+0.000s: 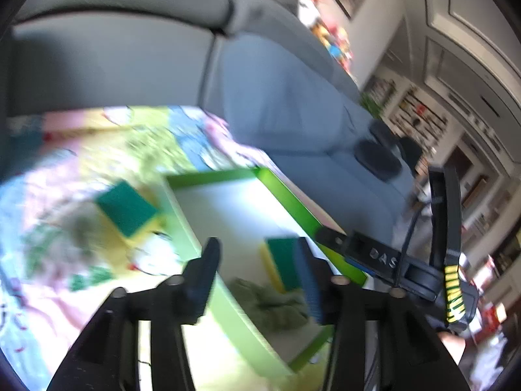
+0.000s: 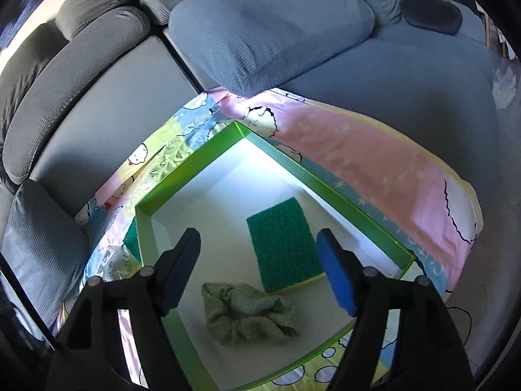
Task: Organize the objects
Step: 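Withdraw the right tool from the box toward the clear plastic bags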
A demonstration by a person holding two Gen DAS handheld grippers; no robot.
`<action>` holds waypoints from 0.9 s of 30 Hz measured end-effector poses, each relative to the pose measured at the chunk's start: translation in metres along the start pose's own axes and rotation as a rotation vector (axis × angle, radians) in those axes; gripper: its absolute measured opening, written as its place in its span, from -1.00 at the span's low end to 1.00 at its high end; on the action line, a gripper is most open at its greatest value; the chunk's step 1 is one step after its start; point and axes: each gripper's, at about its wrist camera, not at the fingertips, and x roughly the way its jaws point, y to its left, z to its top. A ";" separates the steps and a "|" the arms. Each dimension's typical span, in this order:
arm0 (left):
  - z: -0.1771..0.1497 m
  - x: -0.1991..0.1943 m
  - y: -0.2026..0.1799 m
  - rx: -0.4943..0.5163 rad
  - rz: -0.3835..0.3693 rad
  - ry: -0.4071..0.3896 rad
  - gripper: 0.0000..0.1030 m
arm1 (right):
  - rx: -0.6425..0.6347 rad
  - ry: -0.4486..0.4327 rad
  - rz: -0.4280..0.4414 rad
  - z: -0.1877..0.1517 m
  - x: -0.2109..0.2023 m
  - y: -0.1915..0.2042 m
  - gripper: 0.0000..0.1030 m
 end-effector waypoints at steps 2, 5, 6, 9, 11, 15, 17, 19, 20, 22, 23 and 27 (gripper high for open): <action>0.004 -0.016 0.013 -0.014 0.058 -0.042 0.30 | -0.016 -0.013 0.008 -0.001 -0.003 0.007 0.47; 0.004 -0.039 0.033 -0.046 0.138 -0.085 0.38 | -0.042 -0.034 0.052 -0.002 -0.008 0.020 0.50; 0.001 -0.047 0.044 -0.064 0.157 -0.107 0.46 | -0.048 -0.039 0.066 -0.003 -0.010 0.024 0.56; -0.006 -0.057 0.072 -0.121 0.208 -0.130 0.47 | -0.068 -0.063 0.134 -0.006 -0.017 0.039 0.64; -0.013 -0.060 0.096 -0.193 0.248 -0.117 0.47 | -0.087 -0.075 0.177 -0.008 -0.020 0.050 0.67; -0.028 -0.068 0.132 -0.327 0.336 -0.094 0.47 | -0.150 -0.090 0.221 -0.020 -0.027 0.082 0.73; -0.035 -0.075 0.148 -0.383 0.395 -0.095 0.47 | -0.196 -0.084 0.248 -0.027 -0.025 0.099 0.83; -0.038 -0.079 0.160 -0.415 0.422 -0.083 0.47 | -0.231 -0.065 0.277 -0.034 -0.021 0.113 0.84; -0.040 -0.081 0.163 -0.427 0.419 -0.085 0.47 | -0.245 -0.047 0.289 -0.038 -0.016 0.120 0.84; -0.044 -0.084 0.169 -0.451 0.405 -0.085 0.47 | -0.262 -0.009 0.307 -0.044 -0.008 0.132 0.84; -0.045 -0.084 0.171 -0.463 0.397 -0.083 0.47 | -0.270 0.007 0.313 -0.048 -0.004 0.137 0.84; -0.049 -0.081 0.180 -0.485 0.401 -0.049 0.47 | -0.323 0.030 0.303 -0.063 0.003 0.155 0.84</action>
